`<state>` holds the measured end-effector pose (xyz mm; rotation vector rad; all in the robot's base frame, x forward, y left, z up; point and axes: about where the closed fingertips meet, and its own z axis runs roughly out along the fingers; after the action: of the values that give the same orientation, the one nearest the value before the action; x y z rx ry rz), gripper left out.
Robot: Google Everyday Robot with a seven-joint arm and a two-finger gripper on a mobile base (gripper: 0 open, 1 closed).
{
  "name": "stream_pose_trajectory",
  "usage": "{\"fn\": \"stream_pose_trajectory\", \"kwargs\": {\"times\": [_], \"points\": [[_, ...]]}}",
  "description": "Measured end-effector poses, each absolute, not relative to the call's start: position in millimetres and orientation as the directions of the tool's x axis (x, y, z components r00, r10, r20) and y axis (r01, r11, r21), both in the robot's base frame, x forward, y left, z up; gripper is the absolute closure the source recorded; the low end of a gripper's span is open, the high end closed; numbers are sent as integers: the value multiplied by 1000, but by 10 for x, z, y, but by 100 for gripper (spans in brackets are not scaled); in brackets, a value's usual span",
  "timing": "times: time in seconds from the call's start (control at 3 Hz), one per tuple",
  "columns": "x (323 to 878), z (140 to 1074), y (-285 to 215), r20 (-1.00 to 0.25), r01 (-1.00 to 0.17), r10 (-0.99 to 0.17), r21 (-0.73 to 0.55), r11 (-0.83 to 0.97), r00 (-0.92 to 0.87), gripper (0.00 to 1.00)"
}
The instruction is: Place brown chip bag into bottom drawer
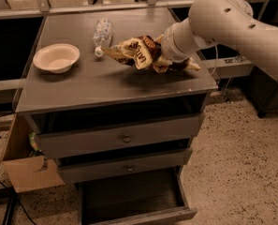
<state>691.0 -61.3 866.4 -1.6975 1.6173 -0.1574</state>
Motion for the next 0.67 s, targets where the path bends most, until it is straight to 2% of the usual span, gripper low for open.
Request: {"fn": "stream_pose_trajectory", "kwargs": {"times": [0.67], "points": [[6838,8902,-694,-391,-783,-900,-614,98,194,100]]}}
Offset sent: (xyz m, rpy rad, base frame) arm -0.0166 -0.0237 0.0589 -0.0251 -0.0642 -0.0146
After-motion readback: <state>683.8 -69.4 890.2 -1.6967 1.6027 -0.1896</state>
